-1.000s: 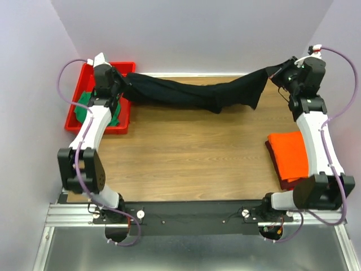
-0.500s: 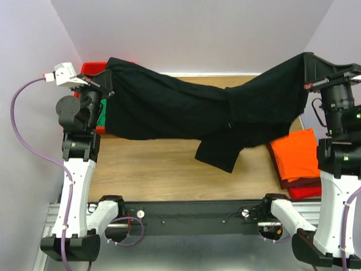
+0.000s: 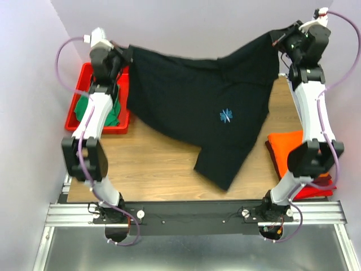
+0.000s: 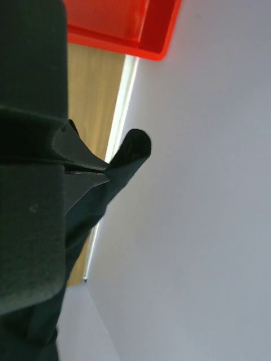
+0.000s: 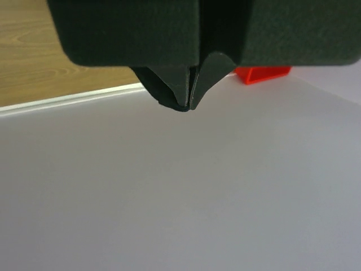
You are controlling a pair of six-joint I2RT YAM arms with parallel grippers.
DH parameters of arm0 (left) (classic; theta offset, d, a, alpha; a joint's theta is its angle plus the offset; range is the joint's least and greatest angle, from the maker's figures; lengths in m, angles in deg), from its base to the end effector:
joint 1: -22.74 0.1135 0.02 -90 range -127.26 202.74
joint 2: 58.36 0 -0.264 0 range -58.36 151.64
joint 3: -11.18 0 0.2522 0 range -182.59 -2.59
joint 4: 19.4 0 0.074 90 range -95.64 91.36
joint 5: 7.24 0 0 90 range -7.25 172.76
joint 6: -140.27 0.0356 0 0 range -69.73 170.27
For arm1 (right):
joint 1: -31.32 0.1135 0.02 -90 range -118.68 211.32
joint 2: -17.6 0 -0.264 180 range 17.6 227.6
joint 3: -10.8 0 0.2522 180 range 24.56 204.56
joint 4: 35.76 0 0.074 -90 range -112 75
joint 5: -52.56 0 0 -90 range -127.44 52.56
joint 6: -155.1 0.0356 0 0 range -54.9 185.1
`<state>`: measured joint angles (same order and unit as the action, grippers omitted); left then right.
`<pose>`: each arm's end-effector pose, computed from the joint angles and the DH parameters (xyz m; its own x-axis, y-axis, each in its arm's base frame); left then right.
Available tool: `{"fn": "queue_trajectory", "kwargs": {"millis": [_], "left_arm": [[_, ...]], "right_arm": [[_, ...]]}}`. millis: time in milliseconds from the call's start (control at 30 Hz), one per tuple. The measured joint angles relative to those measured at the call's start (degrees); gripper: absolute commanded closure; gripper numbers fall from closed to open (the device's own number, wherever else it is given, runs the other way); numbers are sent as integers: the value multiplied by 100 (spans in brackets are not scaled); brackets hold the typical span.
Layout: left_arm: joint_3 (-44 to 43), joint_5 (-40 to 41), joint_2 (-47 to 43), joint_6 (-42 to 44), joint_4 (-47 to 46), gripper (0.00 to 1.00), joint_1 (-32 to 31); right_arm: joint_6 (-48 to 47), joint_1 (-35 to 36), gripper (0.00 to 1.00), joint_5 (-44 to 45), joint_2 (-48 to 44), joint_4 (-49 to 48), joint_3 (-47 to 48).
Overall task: Fold and stack the t-shirts
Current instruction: Flatten the tshirt out
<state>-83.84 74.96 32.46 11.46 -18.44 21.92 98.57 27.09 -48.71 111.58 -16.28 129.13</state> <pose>0.3843 -0.0103 0.4021 -0.0498 -0.6203 -0.7828 0.1520 0.7699 -0.6198 0.3761 -0.0208 0.4901 0.0034 0.5421 -0.8403 -0.1483 0.8313 0.5357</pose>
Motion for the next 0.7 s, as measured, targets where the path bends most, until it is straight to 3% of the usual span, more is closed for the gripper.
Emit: {"fn": "queue_trajectory", "kwargs": {"millis": [200, 333, 400, 500, 700], "left_arm": [[-2533, -319, 1681, -11, 17, 100, -4], [-3729, -389, 2020, 46, 74, 100, -4], [-3932, -461, 2037, 61, 24, 100, 0], [-3718, -577, 1976, 59, -199, 99, 0], [-1729, -776, 1781, -170, -496, 96, 0]], "right_arm": [[-87, 0, 100, -31, 1255, -63, 1810], [-155, 0, 99, 11, 1172, -479, 2295], [-179, 0, 99, 44, 964, -710, 2197], [-201, -2, 100, 76, 420, -992, 1357], [-26, -2, 100, 107, -470, -1298, -1464]]}}
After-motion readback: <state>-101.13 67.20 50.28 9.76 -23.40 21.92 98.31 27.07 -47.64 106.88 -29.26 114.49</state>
